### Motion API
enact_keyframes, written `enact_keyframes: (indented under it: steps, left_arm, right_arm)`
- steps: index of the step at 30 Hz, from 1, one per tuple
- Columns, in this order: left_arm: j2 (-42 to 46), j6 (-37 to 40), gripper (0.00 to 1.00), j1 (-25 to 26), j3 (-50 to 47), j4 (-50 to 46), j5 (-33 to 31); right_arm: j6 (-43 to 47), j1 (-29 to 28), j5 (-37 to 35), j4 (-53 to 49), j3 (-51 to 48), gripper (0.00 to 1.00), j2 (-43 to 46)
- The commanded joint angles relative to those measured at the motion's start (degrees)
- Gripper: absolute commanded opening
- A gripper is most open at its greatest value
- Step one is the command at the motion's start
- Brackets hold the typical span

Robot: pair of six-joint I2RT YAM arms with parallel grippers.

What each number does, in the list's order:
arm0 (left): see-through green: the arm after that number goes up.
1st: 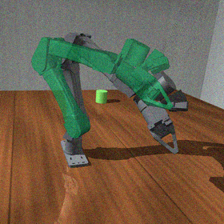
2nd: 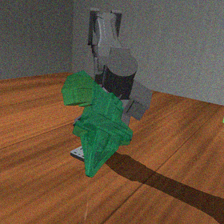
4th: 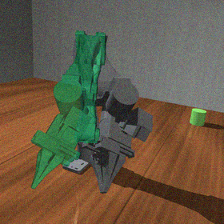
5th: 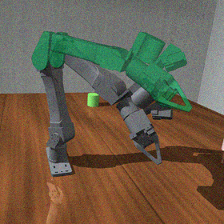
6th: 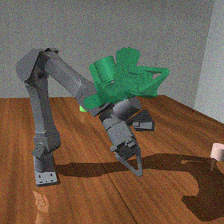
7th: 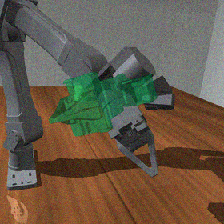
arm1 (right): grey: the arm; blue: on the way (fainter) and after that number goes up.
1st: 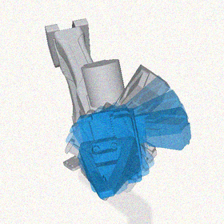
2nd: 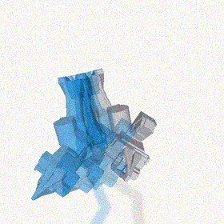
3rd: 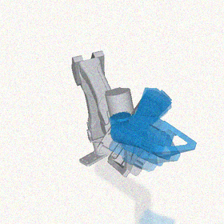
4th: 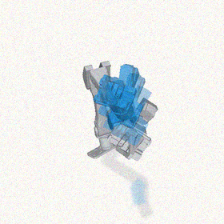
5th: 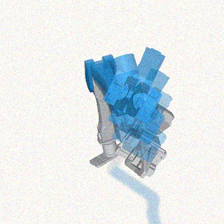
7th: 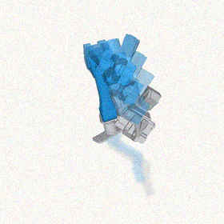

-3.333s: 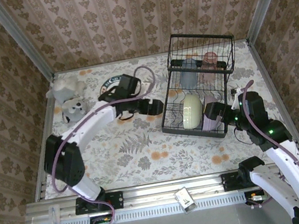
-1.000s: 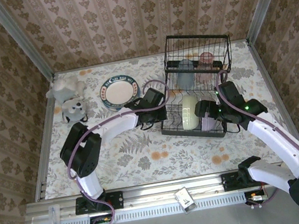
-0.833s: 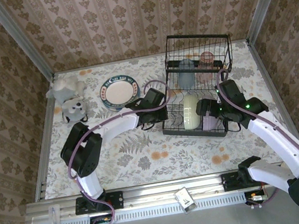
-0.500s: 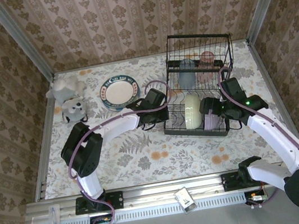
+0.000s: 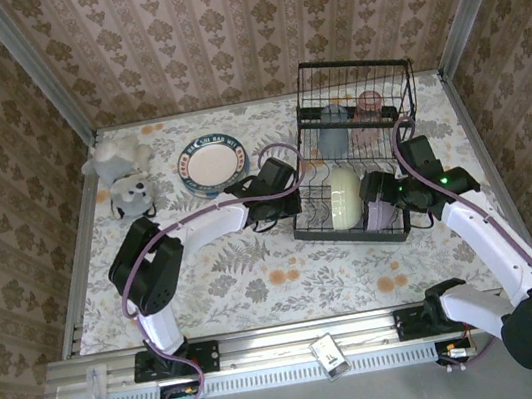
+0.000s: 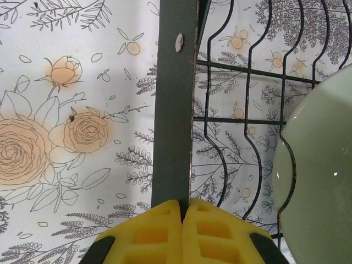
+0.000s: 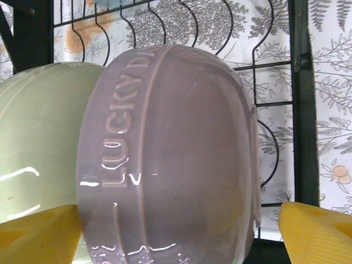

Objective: Unload the mixed dishes from the dish rack

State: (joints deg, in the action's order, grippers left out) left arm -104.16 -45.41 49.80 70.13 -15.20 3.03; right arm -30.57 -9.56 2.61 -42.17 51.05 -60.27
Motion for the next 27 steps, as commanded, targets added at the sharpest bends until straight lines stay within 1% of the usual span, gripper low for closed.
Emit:
enact_keyframes:
  steps: [1, 6, 12, 21, 24, 27]
  left_arm:
    - [-4.12, -1.35, 0.00, 1.01, -2.28, -2.78, 4.38]
    - [-3.86, -1.26, 0.00, 1.01, -2.70, -2.78, 4.36]
    - [-3.75, -1.18, 0.00, 0.93, -2.83, -2.68, 4.46]
    - [-3.77, -1.17, 0.00, 0.96, -2.63, -2.85, 4.47]
    - [-3.77, -1.09, 0.00, 0.91, -2.67, -2.89, 4.53]
    - [-3.77, -1.09, 0.01, 0.94, -2.73, -3.03, 4.40]
  right_arm:
    - [0.29, 0.25, 2.47, 1.04, -0.80, 0.92, -0.89]
    - [1.12, 0.47, 1.09, 0.69, -0.88, 0.93, -1.86]
    - [3.84, 1.45, 1.34, 0.93, -0.99, 1.00, -2.39]
    - [9.12, 3.05, 5.13, 2.21, -1.03, 1.00, -3.71]
    - [10.40, 3.43, 5.36, 2.20, -0.87, 1.00, -4.30]
    - [10.97, 4.10, 6.50, 2.51, -1.03, 0.98, -4.98]
